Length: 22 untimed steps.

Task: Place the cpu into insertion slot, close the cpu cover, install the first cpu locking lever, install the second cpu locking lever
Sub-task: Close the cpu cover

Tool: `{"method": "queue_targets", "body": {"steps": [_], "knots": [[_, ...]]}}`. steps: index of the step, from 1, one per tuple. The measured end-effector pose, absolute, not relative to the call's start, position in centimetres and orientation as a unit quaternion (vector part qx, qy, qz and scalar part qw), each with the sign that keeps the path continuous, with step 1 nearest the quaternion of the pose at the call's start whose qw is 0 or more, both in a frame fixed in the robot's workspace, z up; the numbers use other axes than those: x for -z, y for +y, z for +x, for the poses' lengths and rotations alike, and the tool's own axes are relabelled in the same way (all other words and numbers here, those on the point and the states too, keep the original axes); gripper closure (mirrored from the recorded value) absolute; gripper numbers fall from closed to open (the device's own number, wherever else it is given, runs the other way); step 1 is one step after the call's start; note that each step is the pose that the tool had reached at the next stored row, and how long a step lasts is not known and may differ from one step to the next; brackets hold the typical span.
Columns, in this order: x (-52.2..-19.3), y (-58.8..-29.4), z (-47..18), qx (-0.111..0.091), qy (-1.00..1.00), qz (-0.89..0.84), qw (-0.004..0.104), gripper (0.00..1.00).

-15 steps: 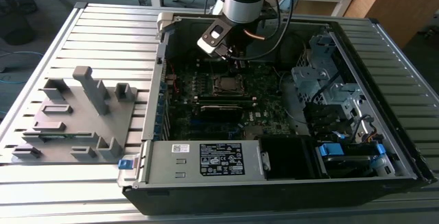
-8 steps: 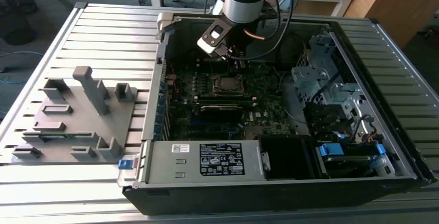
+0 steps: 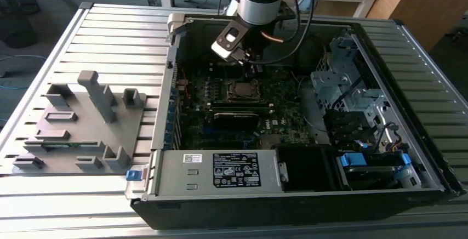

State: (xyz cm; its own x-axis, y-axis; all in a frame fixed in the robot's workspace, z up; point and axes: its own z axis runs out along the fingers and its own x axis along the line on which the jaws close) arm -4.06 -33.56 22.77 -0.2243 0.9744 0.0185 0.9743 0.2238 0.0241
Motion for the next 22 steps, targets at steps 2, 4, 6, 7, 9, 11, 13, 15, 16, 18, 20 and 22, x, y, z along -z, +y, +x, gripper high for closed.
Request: {"method": "queue_targets", "body": {"steps": [2,4,6,7,9,11,13,15,16,18,20,22], "knots": [[-22.77,-33.56,-4.06,-0.015,0.785,0.620,0.000,0.90],[-22.77,-33.56,-4.06,-0.015,0.787,0.617,0.000,0.90],[-22.77,-33.56,-4.06,-0.015,0.788,0.615,0.000,0.90],[-22.77,-33.56,-4.06,-0.015,0.789,0.614,0.000,0.90],[-22.77,-33.56,-4.06,-0.015,0.791,0.611,0.000,0.90],[-22.77,-33.56,-4.06,-0.015,0.794,0.608,0.000,0.90],[-22.77,-33.56,-4.06,-0.015,0.797,0.604,0.000,0.90],[-22.77,-33.56,-4.06,-0.015,0.800,0.599,0.000,0.90],[-22.77,-33.56,-4.06,-0.015,0.802,0.597,0.000,0.90],[-22.77,-33.56,-4.06,-0.015,0.805,0.593,0.000,0.90],[-22.77,-33.56,-4.06,-0.015,0.807,0.590,0.000,0.90],[-22.77,-33.56,-4.06,-0.015,0.809,0.587,0.000,0.90]]}}
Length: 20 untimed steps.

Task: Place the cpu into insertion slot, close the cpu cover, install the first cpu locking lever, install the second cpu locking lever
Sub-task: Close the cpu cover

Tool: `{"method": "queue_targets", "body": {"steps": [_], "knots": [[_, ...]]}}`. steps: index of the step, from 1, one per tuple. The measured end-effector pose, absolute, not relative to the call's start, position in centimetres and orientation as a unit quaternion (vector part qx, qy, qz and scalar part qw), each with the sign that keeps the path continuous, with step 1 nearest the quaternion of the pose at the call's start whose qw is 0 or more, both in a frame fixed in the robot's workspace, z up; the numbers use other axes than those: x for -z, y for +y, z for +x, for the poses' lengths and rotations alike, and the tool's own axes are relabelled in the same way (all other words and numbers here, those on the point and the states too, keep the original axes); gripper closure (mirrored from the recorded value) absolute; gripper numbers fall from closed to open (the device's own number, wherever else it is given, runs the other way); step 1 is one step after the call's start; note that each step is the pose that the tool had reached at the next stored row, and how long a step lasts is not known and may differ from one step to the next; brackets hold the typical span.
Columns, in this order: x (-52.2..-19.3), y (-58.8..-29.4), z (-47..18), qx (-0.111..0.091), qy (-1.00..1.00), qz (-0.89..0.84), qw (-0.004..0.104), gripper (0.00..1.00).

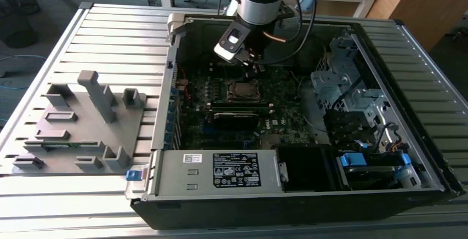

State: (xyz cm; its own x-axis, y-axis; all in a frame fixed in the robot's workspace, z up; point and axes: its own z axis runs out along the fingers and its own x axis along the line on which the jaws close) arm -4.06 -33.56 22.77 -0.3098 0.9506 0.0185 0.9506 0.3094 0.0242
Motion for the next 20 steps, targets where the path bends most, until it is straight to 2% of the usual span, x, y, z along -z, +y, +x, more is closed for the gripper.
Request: {"method": "queue_targets", "body": {"steps": [20], "knots": [[-22.77,-33.56,-4.06,0.015,-0.814,-0.580,0.001,0.90]]}}
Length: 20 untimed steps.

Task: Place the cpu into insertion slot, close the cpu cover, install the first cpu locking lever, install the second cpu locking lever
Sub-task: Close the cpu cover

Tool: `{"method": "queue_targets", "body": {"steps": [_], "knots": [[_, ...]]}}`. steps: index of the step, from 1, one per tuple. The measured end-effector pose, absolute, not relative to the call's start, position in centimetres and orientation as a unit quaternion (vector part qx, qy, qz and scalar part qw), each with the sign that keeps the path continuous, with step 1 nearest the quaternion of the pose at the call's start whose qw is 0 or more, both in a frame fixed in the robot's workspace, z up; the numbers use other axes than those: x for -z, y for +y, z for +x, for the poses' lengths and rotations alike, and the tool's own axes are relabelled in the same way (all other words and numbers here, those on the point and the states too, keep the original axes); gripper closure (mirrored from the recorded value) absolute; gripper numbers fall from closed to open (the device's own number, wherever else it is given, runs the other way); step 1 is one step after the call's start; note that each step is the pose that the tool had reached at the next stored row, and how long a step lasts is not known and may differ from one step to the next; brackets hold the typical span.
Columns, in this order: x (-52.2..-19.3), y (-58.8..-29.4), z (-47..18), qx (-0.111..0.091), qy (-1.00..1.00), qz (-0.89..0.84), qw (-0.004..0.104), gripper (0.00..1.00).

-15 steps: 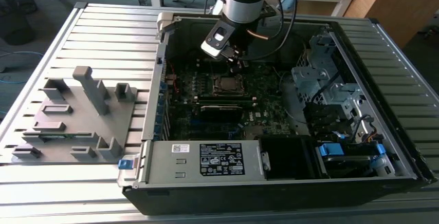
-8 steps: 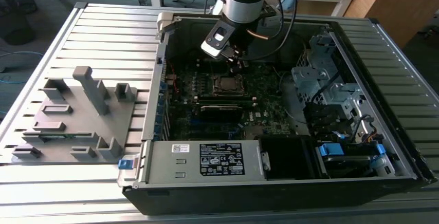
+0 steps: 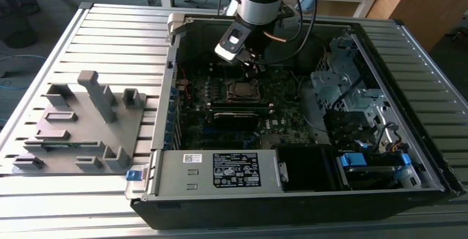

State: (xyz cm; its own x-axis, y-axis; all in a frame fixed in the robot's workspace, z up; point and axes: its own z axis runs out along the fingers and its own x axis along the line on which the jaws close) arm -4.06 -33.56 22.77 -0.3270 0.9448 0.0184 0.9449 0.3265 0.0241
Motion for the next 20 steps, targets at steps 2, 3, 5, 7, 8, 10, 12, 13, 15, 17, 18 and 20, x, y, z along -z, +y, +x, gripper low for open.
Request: {"method": "queue_targets", "body": {"steps": [2,3,5,7,8,10,12,13,15,17,18,20], "knots": [[-22.77,-33.56,-4.06,0.015,-0.815,-0.579,0.001,0.90],[-22.77,-33.56,-4.06,0.015,-0.816,-0.578,0.001,0.90],[-22.77,-33.56,-4.06,0.015,-0.817,-0.576,0.001,0.90],[-22.77,-33.56,-4.06,0.015,-0.818,-0.575,0.001,0.90],[-22.77,-33.56,-4.06,0.015,-0.819,-0.574,0.001,0.90],[-22.77,-33.56,-4.06,0.015,-0.819,-0.573,0.001,0.90],[-22.77,-33.56,-4.06,0.015,-0.820,-0.573,0.001,0.90],[-22.77,-33.56,-4.06,0.015,-0.820,-0.572,0.001,0.90],[-22.77,-33.56,-4.06,0.015,-0.820,-0.572,0.001,0.90],[-22.77,-33.56,-4.06,0.015,-0.820,-0.572,0.001,0.90],[-22.77,-33.56,-4.06,0.015,-0.820,-0.572,0.001,0.90],[-22.77,-33.56,-4.06,0.015,-0.820,-0.572,0.001,0.90]]}}
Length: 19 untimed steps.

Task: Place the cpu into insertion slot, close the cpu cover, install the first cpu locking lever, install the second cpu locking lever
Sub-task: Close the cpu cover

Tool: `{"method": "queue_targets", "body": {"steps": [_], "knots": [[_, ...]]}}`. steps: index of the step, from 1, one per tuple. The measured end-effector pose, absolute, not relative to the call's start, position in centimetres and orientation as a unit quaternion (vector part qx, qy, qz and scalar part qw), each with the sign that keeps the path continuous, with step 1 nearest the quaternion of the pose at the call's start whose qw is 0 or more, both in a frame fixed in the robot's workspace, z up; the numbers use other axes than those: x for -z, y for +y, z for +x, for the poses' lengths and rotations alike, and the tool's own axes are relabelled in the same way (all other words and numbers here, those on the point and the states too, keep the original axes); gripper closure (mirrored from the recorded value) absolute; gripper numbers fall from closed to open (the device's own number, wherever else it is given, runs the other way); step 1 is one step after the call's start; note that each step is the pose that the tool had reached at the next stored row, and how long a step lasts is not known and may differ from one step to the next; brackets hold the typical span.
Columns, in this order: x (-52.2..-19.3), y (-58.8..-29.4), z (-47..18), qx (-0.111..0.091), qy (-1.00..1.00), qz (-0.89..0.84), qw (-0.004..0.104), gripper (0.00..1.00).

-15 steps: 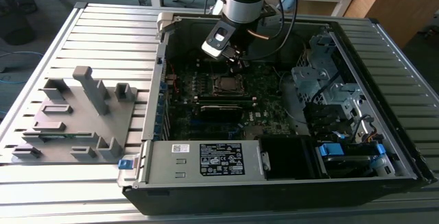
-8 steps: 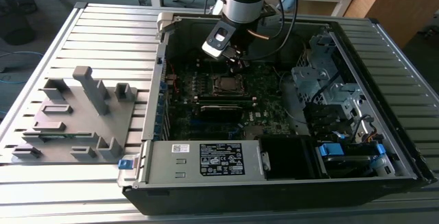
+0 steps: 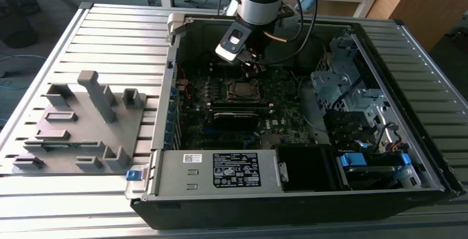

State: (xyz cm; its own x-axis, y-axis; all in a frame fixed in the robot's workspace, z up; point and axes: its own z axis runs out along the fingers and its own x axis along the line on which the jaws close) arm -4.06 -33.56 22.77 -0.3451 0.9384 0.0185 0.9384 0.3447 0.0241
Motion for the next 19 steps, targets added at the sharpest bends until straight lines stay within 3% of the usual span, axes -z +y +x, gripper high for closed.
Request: {"method": "queue_targets", "body": {"steps": [19], "knots": [[-22.77,-33.56,-4.06,0.015,-0.858,-0.514,0.002,0.90]]}}
